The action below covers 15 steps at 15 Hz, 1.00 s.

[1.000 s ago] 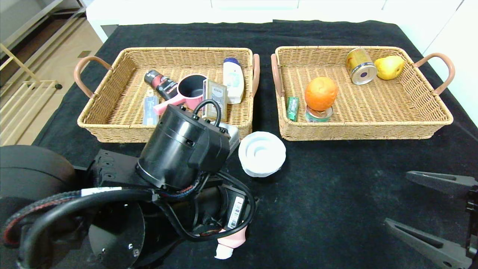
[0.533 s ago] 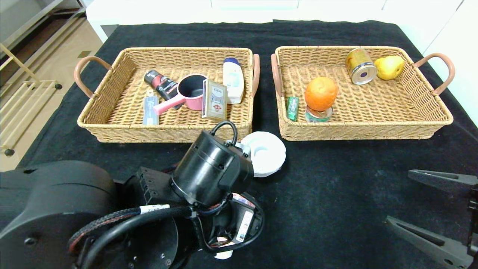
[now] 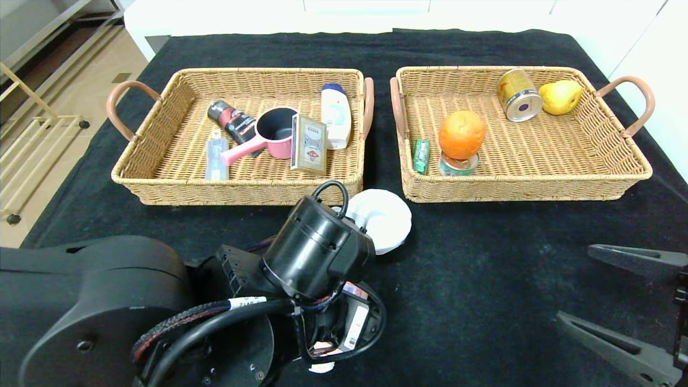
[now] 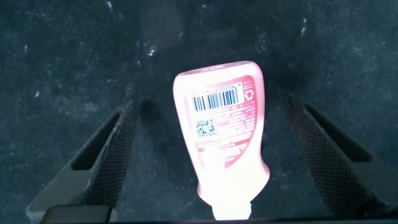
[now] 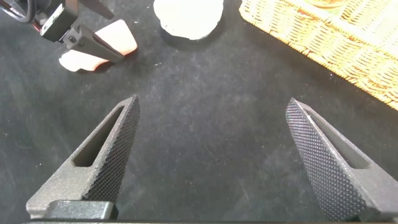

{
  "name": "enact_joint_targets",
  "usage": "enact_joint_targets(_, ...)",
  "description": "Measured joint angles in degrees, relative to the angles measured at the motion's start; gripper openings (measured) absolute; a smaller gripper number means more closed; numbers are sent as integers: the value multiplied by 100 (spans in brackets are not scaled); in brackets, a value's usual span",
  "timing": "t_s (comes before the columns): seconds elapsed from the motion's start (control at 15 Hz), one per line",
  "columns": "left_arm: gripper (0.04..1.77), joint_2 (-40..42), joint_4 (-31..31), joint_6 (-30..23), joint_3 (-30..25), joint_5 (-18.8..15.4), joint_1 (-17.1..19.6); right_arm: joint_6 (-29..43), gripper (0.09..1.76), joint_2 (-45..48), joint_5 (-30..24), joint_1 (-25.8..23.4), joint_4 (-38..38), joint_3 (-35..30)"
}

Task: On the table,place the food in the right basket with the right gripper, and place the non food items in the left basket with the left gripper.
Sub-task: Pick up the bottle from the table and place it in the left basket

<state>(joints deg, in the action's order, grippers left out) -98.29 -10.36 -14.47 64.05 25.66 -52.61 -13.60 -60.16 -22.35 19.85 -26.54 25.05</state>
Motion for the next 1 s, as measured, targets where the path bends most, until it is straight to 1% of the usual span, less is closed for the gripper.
enact_joint_targets(0.6, 172, -201, 6, -29, -11, 46, 24, -1, 171, -12, 0, 7, 0, -11)
enact_joint_targets(0.73, 138, -229, 11, -29, -5, 55, 28, -1, 171, -12, 0, 7, -2, -11)
enact_joint_targets(0.87, 109, -243, 11, -29, 0, 57, 30, -1, 171, -12, 0, 5, 0, -11)
enact_joint_targets(0.93, 99, -245, 11, -27, 1, 57, 30, -1, 171, -12, 0, 5, 0, -11)
enact_joint_targets(1.0, 94, -250, 9, -30, -2, 52, 33, 0, 171, -12, 0, 5, 0, -11)
